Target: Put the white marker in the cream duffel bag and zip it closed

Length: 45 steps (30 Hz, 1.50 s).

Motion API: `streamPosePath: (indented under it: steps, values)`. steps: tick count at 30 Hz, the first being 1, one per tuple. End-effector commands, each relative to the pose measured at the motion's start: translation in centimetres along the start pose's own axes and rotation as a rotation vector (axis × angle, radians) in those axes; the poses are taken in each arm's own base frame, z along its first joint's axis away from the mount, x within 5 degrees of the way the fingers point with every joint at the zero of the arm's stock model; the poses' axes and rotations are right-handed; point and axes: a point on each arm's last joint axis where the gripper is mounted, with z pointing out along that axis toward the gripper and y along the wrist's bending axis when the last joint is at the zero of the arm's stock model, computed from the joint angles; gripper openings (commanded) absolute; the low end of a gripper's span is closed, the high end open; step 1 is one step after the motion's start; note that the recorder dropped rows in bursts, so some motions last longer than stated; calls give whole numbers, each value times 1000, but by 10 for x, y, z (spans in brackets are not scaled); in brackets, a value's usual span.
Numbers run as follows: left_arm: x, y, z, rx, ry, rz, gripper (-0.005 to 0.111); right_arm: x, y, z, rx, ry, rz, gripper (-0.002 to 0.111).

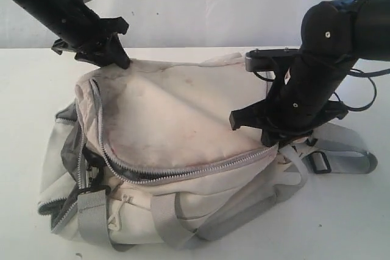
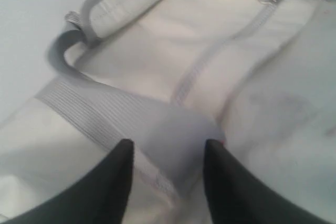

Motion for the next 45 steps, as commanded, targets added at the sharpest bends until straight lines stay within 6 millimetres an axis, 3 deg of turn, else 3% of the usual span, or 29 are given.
streamPosePath:
  steps: [1, 3, 8, 14, 16, 20, 24, 29, 37, 39, 42, 45]
  values:
    - [-6, 0, -22, -47, -73, 17, 72, 2, -8, -2, 35, 33, -37, 64]
    - [-5, -5, -37, -79, -73, 24, 69, 0, -7, -8, 33, 21, -57, 73]
    - [10, -11, -70, -221, -33, -92, 67, -5, -11, -33, 30, -22, -72, 73]
    - [61, -27, -91, -214, 18, -132, 67, -28, -52, -42, 31, -163, 2, 73]
    - [81, -29, -83, -173, 50, -131, 70, -35, -63, -32, 3, -182, 29, 73]
    - [112, -36, -56, 27, 53, -134, 85, -46, -68, 9, -54, -152, -7, 71]
    - [130, -19, -32, -26, 22, -189, 85, -49, -70, 32, -50, -128, -21, 61]
    - [139, -15, -16, 24, -54, -222, 85, -51, -71, 36, -45, -131, -22, 61]
    - [147, -2, 15, 67, -30, -300, 84, -49, -74, 37, -7, -113, -58, 61]
    - [146, -2, 19, 97, -35, -308, 81, -49, -74, 37, -6, -111, -59, 61]
    - [145, 0, 24, 114, -36, -332, 65, -49, -74, 38, -6, -111, -59, 57]
    - [146, 3, 29, 116, -28, -349, 36, -49, -74, 38, -6, -111, -59, 29]
